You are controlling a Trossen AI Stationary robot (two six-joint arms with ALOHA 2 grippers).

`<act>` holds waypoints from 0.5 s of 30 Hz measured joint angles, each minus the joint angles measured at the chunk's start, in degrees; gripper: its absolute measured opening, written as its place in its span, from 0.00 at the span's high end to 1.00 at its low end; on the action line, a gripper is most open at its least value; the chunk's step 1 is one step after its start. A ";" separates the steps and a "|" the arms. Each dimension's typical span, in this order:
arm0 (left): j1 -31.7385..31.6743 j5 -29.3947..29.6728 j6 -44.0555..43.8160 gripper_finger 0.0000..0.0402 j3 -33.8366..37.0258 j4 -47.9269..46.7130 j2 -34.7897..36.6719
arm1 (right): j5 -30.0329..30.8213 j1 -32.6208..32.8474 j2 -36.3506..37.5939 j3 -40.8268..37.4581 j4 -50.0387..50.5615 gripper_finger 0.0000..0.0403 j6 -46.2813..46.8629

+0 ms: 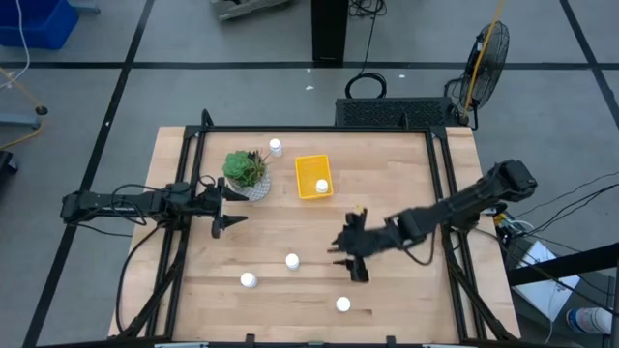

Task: Pick and place pill bottles into a basket
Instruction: Put the white pill bottle into the yellow bin

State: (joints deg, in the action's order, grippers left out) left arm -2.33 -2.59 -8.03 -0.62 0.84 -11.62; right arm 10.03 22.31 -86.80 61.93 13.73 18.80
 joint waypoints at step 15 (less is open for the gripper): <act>0.00 0.04 -3.77 0.23 0.00 -0.01 0.01 | 18.38 16.80 -1.83 -0.07 -9.23 0.39 12.92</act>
State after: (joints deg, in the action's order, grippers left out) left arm -2.33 -2.55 -11.80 -0.62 0.83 -11.61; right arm 28.41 39.11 -88.63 61.87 4.51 31.71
